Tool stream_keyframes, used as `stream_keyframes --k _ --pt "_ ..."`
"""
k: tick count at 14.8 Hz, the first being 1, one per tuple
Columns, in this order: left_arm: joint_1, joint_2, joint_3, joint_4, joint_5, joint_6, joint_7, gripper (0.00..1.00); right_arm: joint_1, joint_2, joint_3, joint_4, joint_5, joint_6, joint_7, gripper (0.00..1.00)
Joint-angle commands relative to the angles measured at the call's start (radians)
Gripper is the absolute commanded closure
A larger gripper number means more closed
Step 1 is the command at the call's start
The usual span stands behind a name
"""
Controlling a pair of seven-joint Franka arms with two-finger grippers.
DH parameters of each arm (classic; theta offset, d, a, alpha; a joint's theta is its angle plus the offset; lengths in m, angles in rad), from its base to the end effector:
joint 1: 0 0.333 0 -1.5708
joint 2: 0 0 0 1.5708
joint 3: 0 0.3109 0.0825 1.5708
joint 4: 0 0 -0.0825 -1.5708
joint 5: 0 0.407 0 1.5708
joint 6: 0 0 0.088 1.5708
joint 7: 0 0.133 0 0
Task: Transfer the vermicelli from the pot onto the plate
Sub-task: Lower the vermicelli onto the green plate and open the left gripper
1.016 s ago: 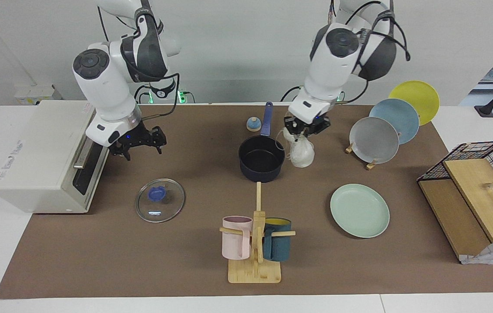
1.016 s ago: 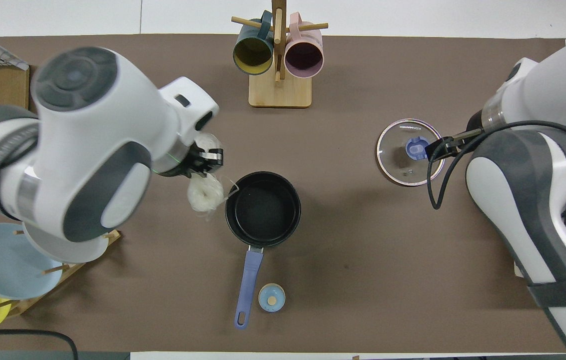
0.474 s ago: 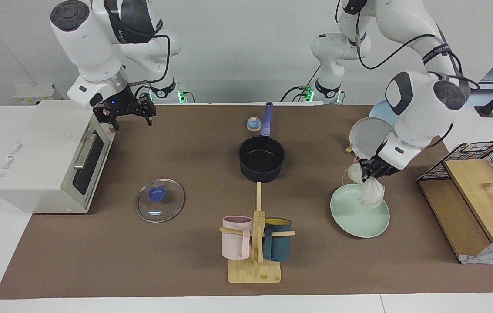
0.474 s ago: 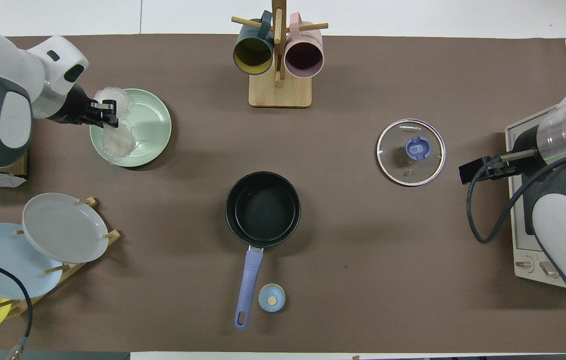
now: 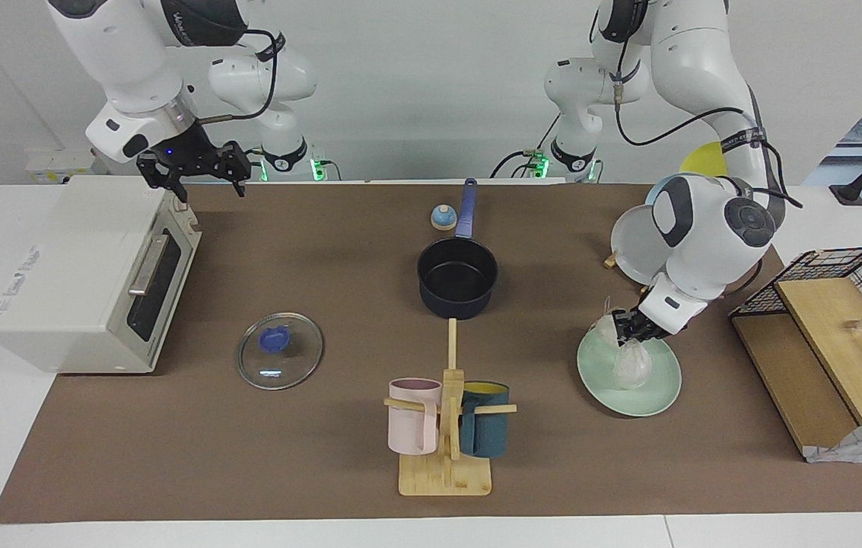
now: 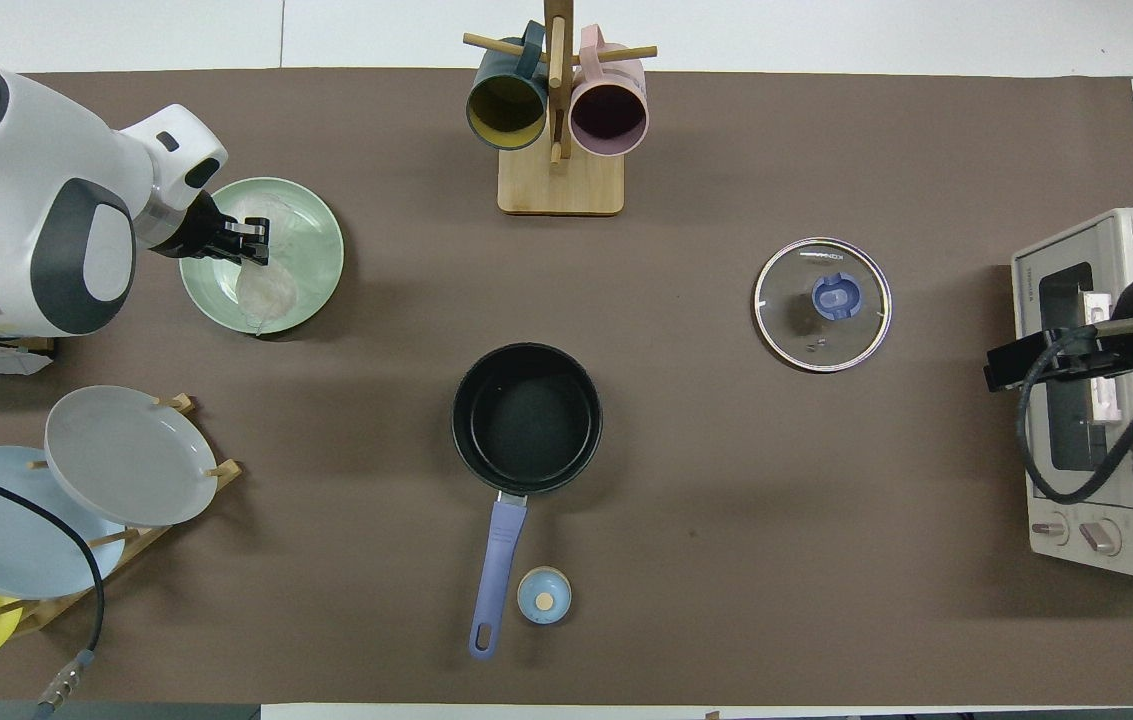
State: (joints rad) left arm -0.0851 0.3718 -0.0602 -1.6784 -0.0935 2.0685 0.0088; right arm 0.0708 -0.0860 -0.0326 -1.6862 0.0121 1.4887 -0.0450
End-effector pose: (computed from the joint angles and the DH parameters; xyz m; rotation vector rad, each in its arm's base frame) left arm 0.6718 -0.1022 0.3476 3.0319 -0.1607 0.0174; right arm 0.5370 0.0216 0.5784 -3.1187 -0.1307 0.1742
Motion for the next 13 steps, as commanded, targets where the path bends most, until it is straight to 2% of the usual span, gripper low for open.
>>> stream_keyframes --k 1,4,6,11,12,13 --pt "0.013 -0.022 0.000 -0.047 -0.008 0.044 0.081 1.00 -0.057 0.034 0.011 0.049 0.006 -0.028 0.008 0.00" --pt "0.045 -0.019 0.000 -0.046 -0.008 0.053 0.111 1.00 -0.077 0.031 0.010 0.040 0.002 -0.018 0.008 0.00" --pt "0.039 0.022 0.000 -0.043 -0.008 0.108 0.109 1.00 -0.074 0.035 0.013 0.051 0.000 -0.018 0.008 0.00" --pt "0.034 0.038 -0.001 -0.052 -0.008 0.167 0.106 1.00 -0.072 0.034 0.013 0.046 -0.001 -0.010 0.008 0.00" --pt "0.033 0.038 0.000 -0.046 -0.008 0.162 0.106 0.27 -0.072 0.034 0.013 0.045 -0.001 -0.010 0.008 0.00" --pt "0.036 0.035 0.000 -0.029 -0.008 0.147 0.106 0.00 -0.071 0.034 0.014 0.046 -0.001 -0.011 0.008 0.00"
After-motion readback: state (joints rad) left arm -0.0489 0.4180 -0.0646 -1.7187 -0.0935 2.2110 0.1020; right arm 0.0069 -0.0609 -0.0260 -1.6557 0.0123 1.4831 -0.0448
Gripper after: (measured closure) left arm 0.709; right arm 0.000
